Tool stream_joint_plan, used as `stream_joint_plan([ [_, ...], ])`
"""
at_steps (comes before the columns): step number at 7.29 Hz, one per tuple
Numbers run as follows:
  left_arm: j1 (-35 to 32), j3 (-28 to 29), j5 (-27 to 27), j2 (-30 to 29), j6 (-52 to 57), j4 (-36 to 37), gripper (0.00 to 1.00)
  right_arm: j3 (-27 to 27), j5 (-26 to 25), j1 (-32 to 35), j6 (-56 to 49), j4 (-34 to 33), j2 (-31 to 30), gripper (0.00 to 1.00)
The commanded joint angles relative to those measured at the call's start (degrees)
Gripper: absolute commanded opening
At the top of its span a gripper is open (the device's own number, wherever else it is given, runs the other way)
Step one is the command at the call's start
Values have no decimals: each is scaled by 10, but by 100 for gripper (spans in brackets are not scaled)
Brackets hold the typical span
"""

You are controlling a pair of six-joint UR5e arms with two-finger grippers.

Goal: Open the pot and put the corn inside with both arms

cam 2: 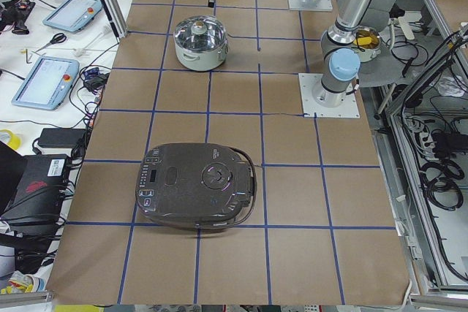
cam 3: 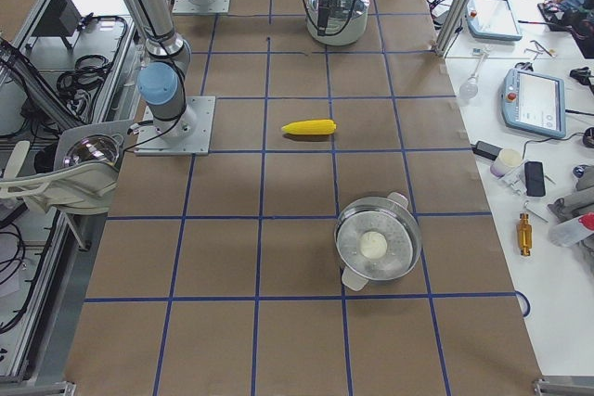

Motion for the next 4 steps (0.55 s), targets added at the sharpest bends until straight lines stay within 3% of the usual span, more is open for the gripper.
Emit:
stream_joint_plan([
  [1, -2, -2, 1, 0, 1, 0, 100, 0, 1, 0, 0, 1, -1, 100],
  [4, -2, 2, 1, -2, 2, -14, 100, 0, 1, -1, 0, -1, -1, 100],
])
